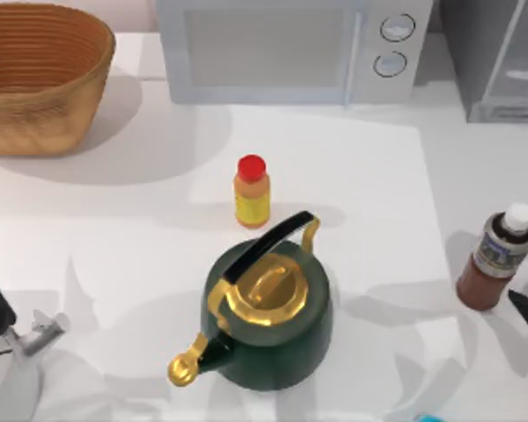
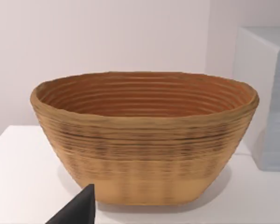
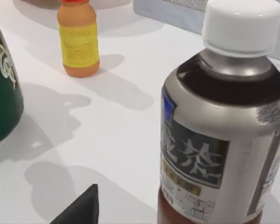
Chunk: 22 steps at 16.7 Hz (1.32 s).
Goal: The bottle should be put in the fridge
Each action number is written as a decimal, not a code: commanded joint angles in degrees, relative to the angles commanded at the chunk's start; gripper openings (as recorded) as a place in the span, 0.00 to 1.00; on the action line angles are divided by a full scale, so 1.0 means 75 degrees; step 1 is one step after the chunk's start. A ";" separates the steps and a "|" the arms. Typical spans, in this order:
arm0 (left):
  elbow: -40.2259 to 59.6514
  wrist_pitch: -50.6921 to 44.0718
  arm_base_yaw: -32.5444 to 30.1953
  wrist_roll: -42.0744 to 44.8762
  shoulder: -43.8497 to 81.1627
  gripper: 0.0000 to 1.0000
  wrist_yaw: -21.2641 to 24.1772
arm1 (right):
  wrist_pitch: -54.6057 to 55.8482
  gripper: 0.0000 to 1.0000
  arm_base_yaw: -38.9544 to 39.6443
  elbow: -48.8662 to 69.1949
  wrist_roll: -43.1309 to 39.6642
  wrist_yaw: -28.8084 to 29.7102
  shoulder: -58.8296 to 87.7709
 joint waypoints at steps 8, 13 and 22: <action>0.0000 0.0000 0.0000 0.0000 0.0000 1.00 0.0000 | 0.0039 1.00 0.0149 0.0256 0.0117 0.0133 0.0142; 0.0000 0.0000 0.0000 0.0000 0.0000 1.00 0.0000 | 0.0859 1.00 0.0829 0.0712 0.0515 0.0803 0.0999; 0.0000 0.0000 0.0000 0.0000 0.0000 1.00 0.0000 | 0.1941 1.00 0.1983 0.0893 0.1064 0.1913 0.2008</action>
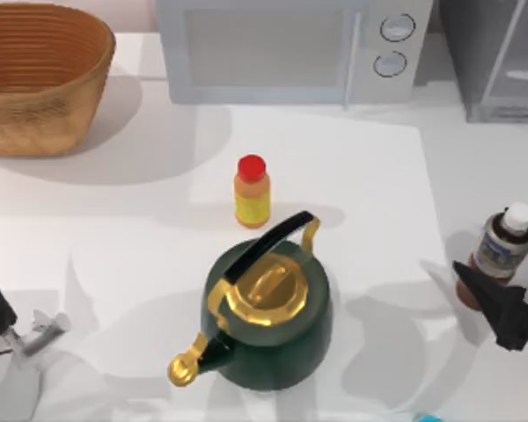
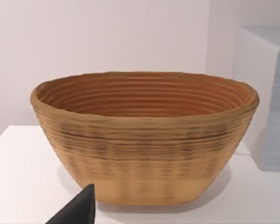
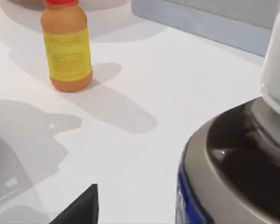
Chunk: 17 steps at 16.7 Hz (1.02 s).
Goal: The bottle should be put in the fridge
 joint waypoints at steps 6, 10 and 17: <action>0.0000 0.0000 0.0000 0.0000 0.0000 1.00 0.0000 | 0.0000 0.55 0.0000 0.0000 0.0000 0.0000 0.0000; 0.0000 0.0000 0.0000 0.0000 0.0000 1.00 0.0000 | 0.0000 0.25 0.0000 0.0000 0.0000 0.0000 0.0000; 0.0000 0.0000 0.0000 0.0000 0.0000 1.00 0.0000 | 0.0000 0.01 0.0000 0.0000 0.0000 0.0000 0.0000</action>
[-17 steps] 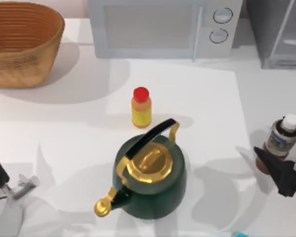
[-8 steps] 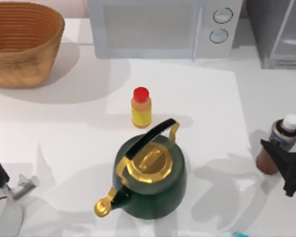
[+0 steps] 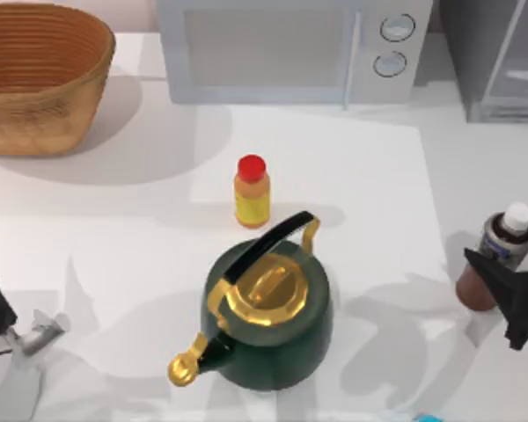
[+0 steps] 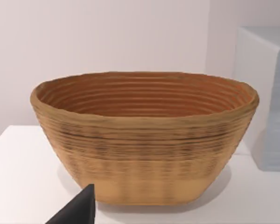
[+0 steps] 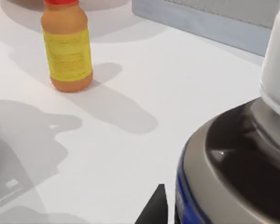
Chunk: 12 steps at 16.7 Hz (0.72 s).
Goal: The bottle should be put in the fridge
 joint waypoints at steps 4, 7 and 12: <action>0.0000 0.0000 0.0000 0.0000 0.0000 1.00 0.0000 | 0.0000 0.01 0.0000 0.0000 0.0000 0.0000 0.0000; 0.0000 0.0000 0.0000 0.0000 0.0000 1.00 0.0000 | -0.0107 0.01 -0.0109 0.0048 -0.0061 -0.0066 -0.0087; 0.0000 0.0000 0.0000 0.0000 0.0000 1.00 0.0000 | -0.1689 0.01 -0.1484 0.0442 -0.0939 -0.1067 -0.1078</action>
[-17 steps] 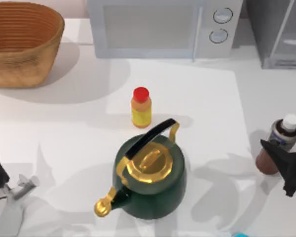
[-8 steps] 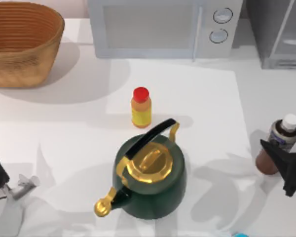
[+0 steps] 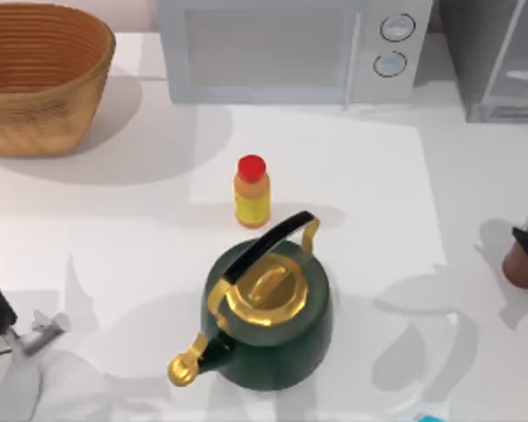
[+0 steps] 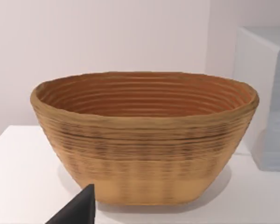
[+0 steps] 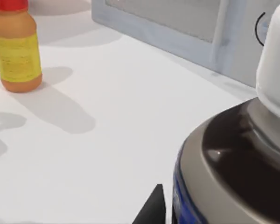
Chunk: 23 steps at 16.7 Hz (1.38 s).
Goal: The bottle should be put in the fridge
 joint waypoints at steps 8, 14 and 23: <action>0.0000 0.0000 0.0000 0.0000 0.0000 1.00 0.0000 | -0.4221 0.01 -0.1911 0.0901 -0.1463 -0.1915 -0.1543; 0.0000 0.0000 0.0000 0.0000 0.0000 1.00 0.0000 | -0.5024 0.01 -0.2002 0.1128 -0.1784 -0.2192 -0.1733; 0.0000 0.0000 0.0000 0.0000 0.0000 1.00 0.0000 | -0.5628 0.01 -0.1414 0.0644 -0.1184 -0.0882 -0.3243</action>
